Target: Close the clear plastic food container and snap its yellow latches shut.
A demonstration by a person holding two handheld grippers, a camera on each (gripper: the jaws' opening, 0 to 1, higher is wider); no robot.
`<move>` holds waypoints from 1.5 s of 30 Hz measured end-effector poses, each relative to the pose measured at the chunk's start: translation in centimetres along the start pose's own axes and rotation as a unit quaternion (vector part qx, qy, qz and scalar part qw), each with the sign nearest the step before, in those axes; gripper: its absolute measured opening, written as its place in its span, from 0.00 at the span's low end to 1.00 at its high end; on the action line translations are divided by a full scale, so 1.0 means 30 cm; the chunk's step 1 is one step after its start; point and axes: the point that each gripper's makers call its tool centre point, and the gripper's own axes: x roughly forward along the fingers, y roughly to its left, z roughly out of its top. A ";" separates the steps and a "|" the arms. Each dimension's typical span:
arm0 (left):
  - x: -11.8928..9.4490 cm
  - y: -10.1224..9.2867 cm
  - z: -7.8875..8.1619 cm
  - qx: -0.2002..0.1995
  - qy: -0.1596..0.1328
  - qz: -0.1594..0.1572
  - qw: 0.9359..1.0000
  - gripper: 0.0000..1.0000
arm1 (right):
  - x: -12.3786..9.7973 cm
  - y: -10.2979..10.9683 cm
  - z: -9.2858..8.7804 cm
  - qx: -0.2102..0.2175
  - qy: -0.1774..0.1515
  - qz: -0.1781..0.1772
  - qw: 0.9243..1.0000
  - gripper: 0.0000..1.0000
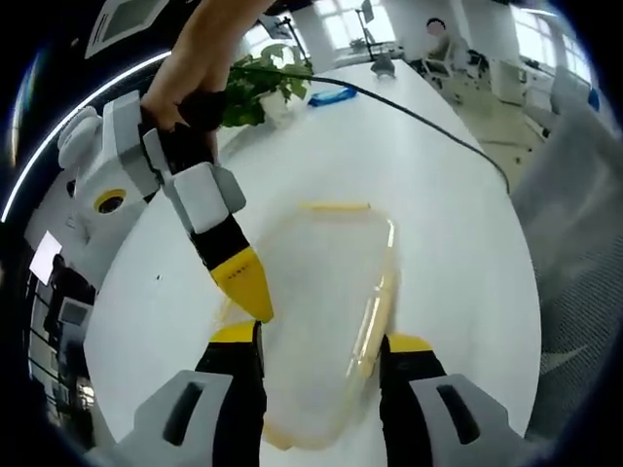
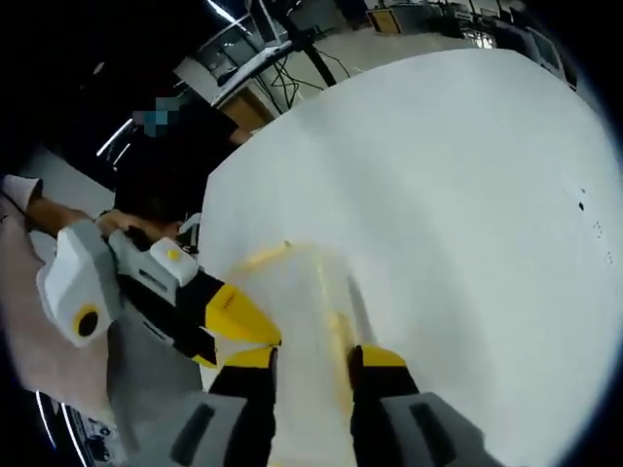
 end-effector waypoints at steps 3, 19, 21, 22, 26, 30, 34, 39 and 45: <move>-0.001 0.001 -0.003 -0.010 -0.019 0.005 1.000 0.43 | 0.018 0.009 0.001 -0.012 -0.005 0.017 1.000 0.31; -0.007 -0.009 0.026 -0.013 -0.049 0.012 0.999 0.47 | 0.027 0.023 0.003 -0.028 -0.008 0.010 1.000 0.40; -0.008 -0.008 0.026 -0.016 -0.055 0.013 0.998 0.48 | 0.027 0.023 0.004 -0.026 -0.017 0.007 0.999 0.40; -0.006 -0.008 0.027 -0.019 -0.059 0.016 0.998 0.48 | 0.027 0.023 0.004 -0.027 -0.021 0.007 0.999 0.40; 0.000 -0.016 0.028 -0.018 -0.065 0.025 0.997 0.51 | 0.027 0.023 0.005 -0.030 -0.042 0.005 0.999 0.41; 0.000 -0.026 0.034 -0.035 -0.078 0.018 0.996 0.56 | 0.025 0.021 0.006 -0.018 -0.056 0.001 0.998 0.42; -0.004 -0.035 0.023 -0.019 -0.077 0.018 0.997 0.59 | 0.020 0.016 0.007 -0.019 -0.066 -0.010 0.998 0.45; -0.042 -0.002 -0.007 -0.064 -0.075 0.035 0.994 0.52 | 0.020 0.025 0.011 -0.024 -0.066 -0.013 0.997 0.43; -0.055 0.021 -0.030 -0.061 -0.071 0.040 0.995 0.49 | 0.018 0.018 0.013 -0.035 -0.061 -0.014 0.997 0.43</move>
